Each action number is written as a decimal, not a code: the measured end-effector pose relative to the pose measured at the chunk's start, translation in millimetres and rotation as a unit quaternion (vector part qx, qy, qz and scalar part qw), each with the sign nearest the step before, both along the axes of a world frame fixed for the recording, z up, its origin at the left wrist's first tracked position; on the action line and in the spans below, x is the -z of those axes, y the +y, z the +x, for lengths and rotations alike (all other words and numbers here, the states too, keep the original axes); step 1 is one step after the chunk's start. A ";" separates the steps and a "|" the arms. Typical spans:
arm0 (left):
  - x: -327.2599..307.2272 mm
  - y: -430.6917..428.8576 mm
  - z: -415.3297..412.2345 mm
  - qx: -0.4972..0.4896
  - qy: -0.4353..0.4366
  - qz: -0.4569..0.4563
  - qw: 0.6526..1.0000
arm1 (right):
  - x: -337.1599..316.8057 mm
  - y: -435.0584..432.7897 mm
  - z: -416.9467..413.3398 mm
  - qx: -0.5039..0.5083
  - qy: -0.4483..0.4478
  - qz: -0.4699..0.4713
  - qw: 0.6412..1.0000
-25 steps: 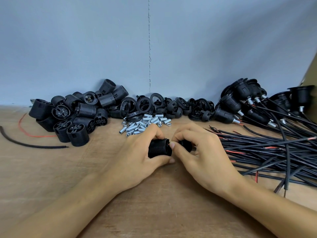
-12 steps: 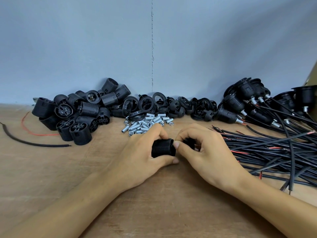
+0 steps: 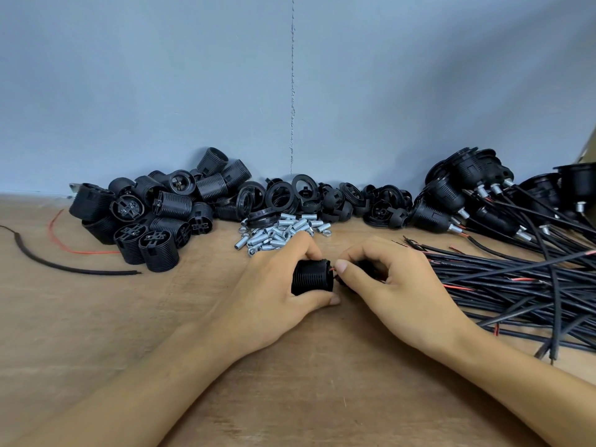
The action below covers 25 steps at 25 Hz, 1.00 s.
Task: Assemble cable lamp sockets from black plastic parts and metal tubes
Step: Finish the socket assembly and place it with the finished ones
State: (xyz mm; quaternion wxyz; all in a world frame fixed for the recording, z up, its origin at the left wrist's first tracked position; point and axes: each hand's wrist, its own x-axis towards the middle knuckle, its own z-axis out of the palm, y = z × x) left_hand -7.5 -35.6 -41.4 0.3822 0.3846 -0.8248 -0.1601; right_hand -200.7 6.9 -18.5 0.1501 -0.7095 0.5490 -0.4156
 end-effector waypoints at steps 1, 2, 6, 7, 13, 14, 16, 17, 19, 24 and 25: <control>0.2 0.0 0.2 -0.001 -0.003 -0.004 1.000 | 0.3 -0.2 -0.1 0.002 0.004 0.000 1.000; 0.2 0.1 0.1 -0.002 -0.006 -0.007 1.000 | 0.7 -0.4 -0.1 0.004 0.010 0.000 1.000; -0.2 1.1 -0.9 -0.011 -0.017 -0.030 0.999 | 1.2 -1.0 0.9 0.002 0.029 -0.002 1.000; -0.3 1.8 -1.4 -0.013 -0.019 -0.034 0.999 | 0.9 -1.0 1.4 -0.001 0.032 -0.005 0.999; -0.7 2.2 -2.6 -0.014 -0.022 -0.035 0.999 | 0.2 1.3 3.5 -0.011 0.065 -0.034 0.997; -0.5 2.0 -3.3 -0.015 -0.020 -0.030 0.999 | 0.2 1.8 4.0 -0.012 0.075 -0.041 0.996; 0.8 1.2 -4.1 -0.017 -0.015 -0.025 0.999 | 0.5 3.0 5.2 -0.015 0.095 -0.052 0.994; 1.6 0.7 -4.5 -0.018 -0.013 -0.025 0.999 | 0.7 3.2 5.6 -0.017 0.101 -0.054 0.993; 3.3 -0.4 -4.5 -0.021 -0.013 -0.031 0.999 | 0.9 3.1 5.8 -0.018 0.102 -0.052 0.993; 4.6 -2.0 -5.0 -0.011 -0.003 -0.028 1.000 | -0.1 2.6 3.7 -0.020 0.070 -0.029 0.997; 4.4 -1.9 -4.9 -0.006 0.000 -0.025 1.000 | -0.3 2.8 3.4 -0.022 0.065 -0.026 0.997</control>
